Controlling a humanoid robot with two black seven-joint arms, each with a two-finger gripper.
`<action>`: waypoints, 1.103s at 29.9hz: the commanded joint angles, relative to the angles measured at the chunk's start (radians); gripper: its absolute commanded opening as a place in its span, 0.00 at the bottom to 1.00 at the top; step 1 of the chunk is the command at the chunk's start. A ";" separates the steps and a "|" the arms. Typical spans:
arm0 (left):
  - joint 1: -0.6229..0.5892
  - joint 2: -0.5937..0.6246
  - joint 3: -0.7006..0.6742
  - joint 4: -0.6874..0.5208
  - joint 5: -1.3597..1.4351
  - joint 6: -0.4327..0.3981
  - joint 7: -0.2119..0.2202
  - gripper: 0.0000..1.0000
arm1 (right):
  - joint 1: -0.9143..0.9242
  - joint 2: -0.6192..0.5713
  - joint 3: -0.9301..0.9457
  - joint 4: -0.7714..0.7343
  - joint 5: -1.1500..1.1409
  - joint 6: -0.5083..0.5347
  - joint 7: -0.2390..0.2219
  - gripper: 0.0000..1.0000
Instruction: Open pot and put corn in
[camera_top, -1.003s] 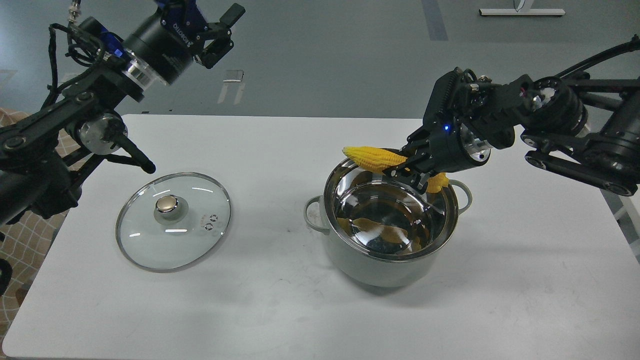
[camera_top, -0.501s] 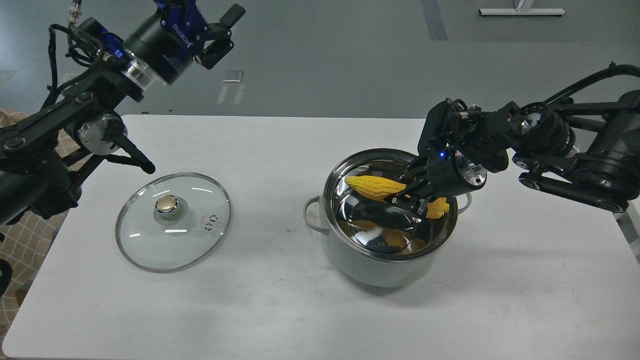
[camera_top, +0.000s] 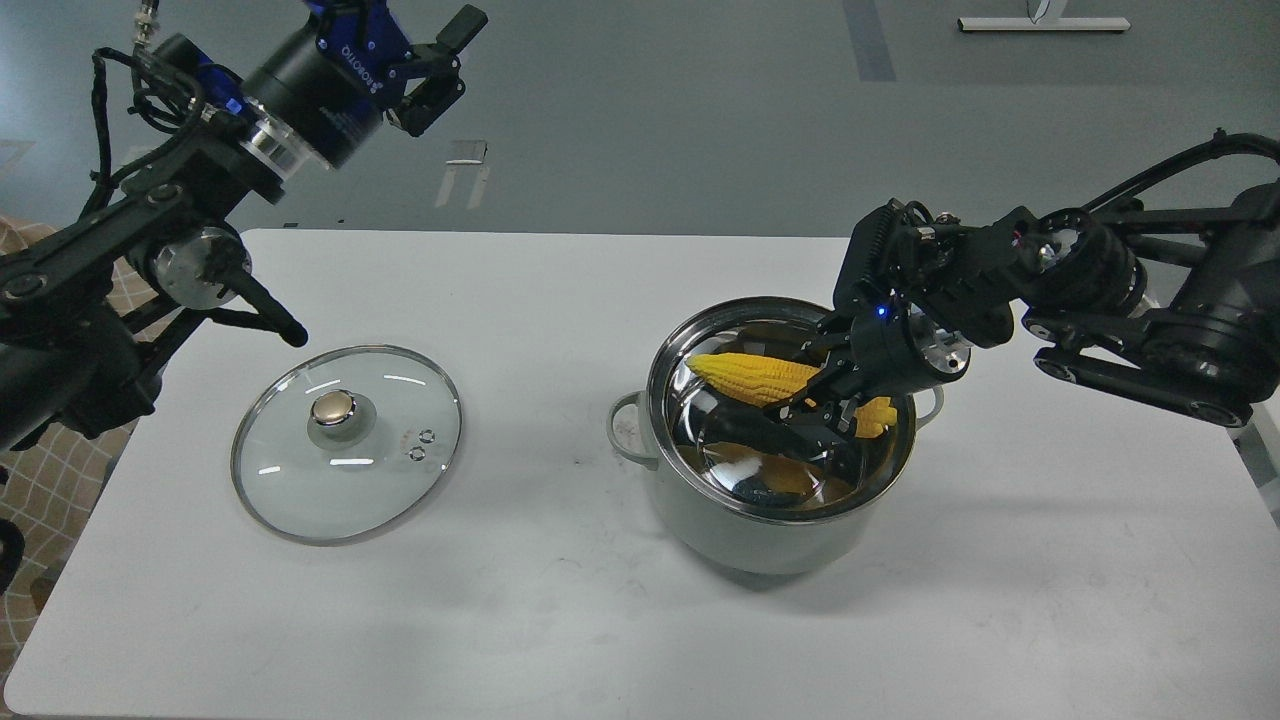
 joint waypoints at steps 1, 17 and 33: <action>0.000 0.000 0.000 0.000 0.000 0.000 0.000 0.96 | 0.000 -0.001 0.007 0.001 0.018 0.000 0.000 0.77; 0.006 -0.001 0.002 0.016 0.000 0.007 0.002 0.98 | 0.006 -0.006 0.251 -0.198 0.399 -0.014 0.000 1.00; 0.018 -0.197 0.000 0.284 -0.014 -0.121 0.018 0.98 | -0.465 0.075 0.941 -0.552 0.964 -0.063 0.000 1.00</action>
